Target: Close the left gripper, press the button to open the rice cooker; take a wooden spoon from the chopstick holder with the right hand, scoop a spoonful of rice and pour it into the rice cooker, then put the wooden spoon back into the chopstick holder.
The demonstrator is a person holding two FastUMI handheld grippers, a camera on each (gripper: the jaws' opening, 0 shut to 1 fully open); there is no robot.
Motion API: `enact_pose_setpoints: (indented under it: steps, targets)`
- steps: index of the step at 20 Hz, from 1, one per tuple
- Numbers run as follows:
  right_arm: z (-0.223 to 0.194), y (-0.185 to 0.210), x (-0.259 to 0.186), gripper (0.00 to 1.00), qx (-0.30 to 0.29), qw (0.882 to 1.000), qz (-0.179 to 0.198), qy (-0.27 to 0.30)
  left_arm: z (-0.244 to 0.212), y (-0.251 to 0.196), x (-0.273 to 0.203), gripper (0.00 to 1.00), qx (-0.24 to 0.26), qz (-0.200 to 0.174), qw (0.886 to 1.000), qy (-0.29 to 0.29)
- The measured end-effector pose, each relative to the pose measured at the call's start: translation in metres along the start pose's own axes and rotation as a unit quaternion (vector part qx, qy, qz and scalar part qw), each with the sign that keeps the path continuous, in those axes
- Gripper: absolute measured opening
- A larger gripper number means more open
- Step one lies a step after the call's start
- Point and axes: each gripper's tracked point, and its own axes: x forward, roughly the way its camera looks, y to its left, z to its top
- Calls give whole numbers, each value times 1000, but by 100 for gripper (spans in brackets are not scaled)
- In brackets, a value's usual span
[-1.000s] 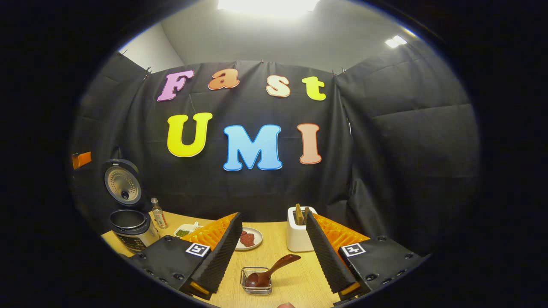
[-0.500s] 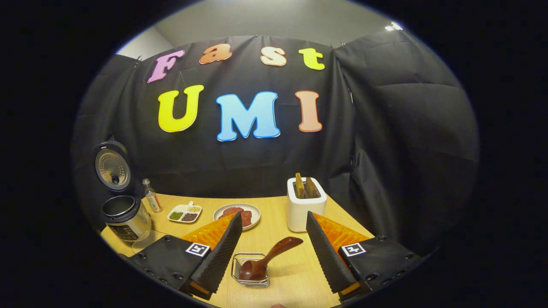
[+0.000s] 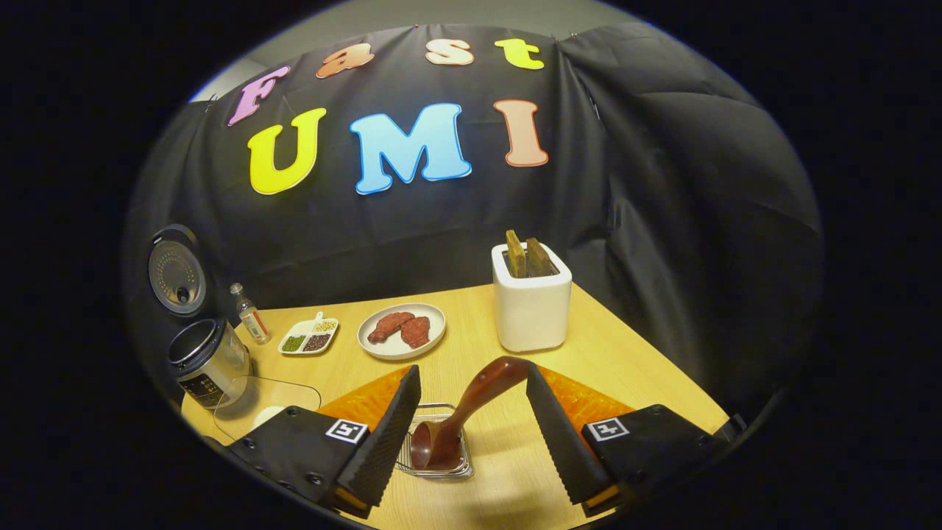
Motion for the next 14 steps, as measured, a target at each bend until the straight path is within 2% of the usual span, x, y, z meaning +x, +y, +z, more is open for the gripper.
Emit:
enact_pose_setpoints:
  steps: [2, 3, 4, 7, 9, 10, 11, 12, 14]
  targets:
    - [-13, 0, 8, 91, 19, 1000, 1, 19, -2, 4, 0, 71, 2, 3, 1000, 2]
    - [-19, 1, 12, 84, 29, 999, 1, 28, -1, 6, 2, 71, 3, 4, 1000, 1]
    - [-21, 3, 16, 84, 41, 999, 3, 33, 0, 9, 4, 71, 4, 6, 1000, 0]
    - [-35, 5, 27, 66, 63, 996, 3, 55, -5, 17, 5, 71, 3, 11, 1000, 3]
    - [-40, 8, 30, 65, 67, 995, 7, 68, -9, 21, 5, 72, 2, 14, 1000, 8]
    - [-42, 10, 33, 58, 70, 995, 11, 75, -10, 23, 5, 72, 4, 15, 1000, 10]
    - [-44, 10, 32, 58, 74, 994, 16, 77, -11, 25, 6, 72, 5, 16, 1000, 12]
    - [-44, 11, 33, 66, 77, 994, 19, 80, -11, 27, 6, 72, 7, 17, 1000, 12]
    - [-45, 13, 38, 65, 85, 992, 26, 86, -12, 28, 7, 72, 6, 17, 1000, 14]
